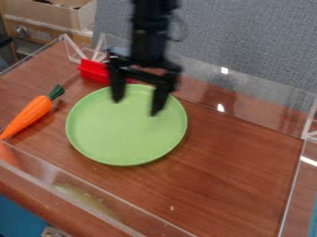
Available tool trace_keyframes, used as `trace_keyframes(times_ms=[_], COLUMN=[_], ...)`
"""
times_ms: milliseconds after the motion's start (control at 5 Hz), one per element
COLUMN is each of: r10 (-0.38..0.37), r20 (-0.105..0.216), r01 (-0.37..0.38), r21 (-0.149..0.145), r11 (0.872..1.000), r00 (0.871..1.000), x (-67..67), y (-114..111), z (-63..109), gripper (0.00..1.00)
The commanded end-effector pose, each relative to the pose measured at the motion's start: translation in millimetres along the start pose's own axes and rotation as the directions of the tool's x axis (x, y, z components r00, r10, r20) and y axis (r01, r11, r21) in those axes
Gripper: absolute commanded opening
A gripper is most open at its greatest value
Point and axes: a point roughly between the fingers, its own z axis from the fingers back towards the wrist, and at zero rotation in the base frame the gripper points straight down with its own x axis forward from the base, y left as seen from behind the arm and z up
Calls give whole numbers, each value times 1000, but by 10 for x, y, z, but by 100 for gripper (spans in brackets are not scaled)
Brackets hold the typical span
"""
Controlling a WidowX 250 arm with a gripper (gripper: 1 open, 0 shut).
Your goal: Put the carrot on the right side
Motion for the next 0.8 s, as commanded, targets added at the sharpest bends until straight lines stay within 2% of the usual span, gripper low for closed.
trace_keyframes(times_ms=[0, 200, 400, 600], r10=[19, 20, 10, 1], r20=[73, 122, 165, 207], r01=[-19, -21, -10, 2], r21=[6, 4, -4, -13], r11=[1000, 1000, 1000, 1000], r00=[997, 992, 986, 978], x=[-79, -186, -287, -206], y=[489, 939, 1230, 1309], z=[78, 53, 17, -95], gripper=[100, 100, 100, 100])
